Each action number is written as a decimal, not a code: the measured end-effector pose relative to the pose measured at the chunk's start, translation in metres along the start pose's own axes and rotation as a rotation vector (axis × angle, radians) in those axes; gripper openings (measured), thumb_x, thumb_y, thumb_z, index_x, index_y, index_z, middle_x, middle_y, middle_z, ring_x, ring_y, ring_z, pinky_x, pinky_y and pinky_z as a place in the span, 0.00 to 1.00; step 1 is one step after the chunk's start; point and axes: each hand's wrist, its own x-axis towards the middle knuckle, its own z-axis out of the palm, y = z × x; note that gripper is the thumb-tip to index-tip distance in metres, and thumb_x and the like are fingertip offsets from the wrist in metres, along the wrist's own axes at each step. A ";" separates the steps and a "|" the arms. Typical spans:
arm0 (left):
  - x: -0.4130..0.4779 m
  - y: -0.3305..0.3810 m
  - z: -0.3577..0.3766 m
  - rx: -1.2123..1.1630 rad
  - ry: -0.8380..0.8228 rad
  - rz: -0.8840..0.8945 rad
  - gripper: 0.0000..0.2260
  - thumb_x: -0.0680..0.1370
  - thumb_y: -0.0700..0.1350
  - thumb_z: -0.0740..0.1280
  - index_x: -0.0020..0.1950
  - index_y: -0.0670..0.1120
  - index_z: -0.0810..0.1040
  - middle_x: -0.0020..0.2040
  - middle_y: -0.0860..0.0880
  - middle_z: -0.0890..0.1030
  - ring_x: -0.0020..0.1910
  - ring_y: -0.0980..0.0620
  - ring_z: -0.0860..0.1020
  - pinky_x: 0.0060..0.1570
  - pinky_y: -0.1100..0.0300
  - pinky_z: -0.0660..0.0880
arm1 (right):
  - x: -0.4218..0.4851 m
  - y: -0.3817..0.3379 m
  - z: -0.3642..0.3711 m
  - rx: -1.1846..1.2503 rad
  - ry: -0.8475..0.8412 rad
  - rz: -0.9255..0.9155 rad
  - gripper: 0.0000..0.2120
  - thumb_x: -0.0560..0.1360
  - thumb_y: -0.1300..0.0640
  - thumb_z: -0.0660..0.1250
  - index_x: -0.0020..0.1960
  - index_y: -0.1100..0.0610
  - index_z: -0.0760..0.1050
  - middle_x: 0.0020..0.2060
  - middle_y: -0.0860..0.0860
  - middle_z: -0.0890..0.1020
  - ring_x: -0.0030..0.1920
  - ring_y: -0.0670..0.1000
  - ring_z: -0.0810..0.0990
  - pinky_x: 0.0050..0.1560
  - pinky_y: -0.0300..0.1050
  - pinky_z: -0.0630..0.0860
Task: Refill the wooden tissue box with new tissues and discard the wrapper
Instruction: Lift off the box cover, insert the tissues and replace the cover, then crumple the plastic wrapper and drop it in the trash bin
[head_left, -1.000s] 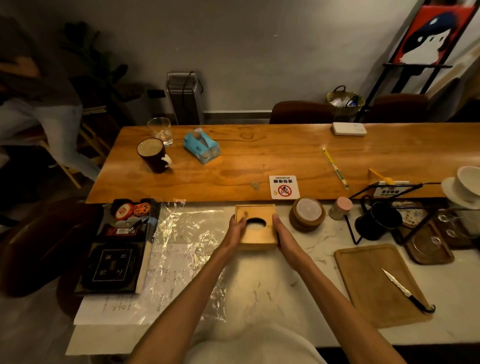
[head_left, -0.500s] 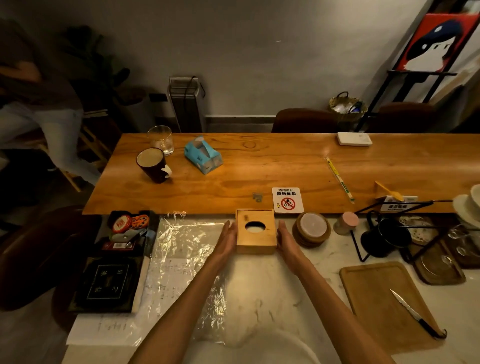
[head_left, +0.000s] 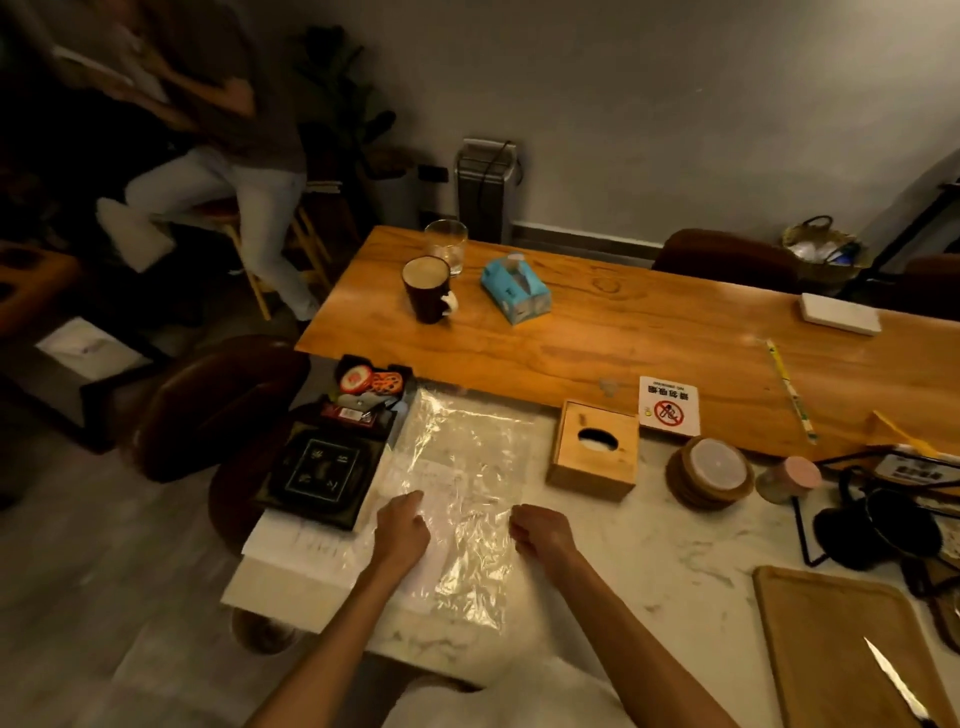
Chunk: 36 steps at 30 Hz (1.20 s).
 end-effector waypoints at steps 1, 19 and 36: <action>0.001 -0.005 0.002 -0.002 0.004 0.006 0.22 0.77 0.35 0.57 0.71 0.42 0.71 0.70 0.41 0.74 0.70 0.41 0.69 0.70 0.50 0.67 | 0.002 -0.002 0.007 -0.033 0.020 -0.002 0.19 0.74 0.57 0.69 0.25 0.55 0.72 0.25 0.55 0.74 0.25 0.50 0.68 0.33 0.46 0.66; -0.027 0.011 0.006 -0.013 -0.014 0.059 0.23 0.79 0.43 0.66 0.73 0.42 0.66 0.70 0.38 0.68 0.68 0.38 0.68 0.65 0.48 0.68 | -0.056 0.093 -0.066 -0.002 0.300 -0.062 0.04 0.70 0.65 0.75 0.44 0.62 0.82 0.38 0.58 0.86 0.37 0.52 0.82 0.39 0.43 0.77; -0.127 0.023 -0.033 -0.578 -0.203 0.250 0.25 0.73 0.26 0.68 0.69 0.39 0.70 0.42 0.40 0.79 0.34 0.54 0.80 0.36 0.65 0.79 | -0.142 0.099 -0.135 0.111 0.115 -0.321 0.06 0.74 0.63 0.71 0.50 0.63 0.80 0.44 0.60 0.85 0.41 0.54 0.83 0.44 0.45 0.79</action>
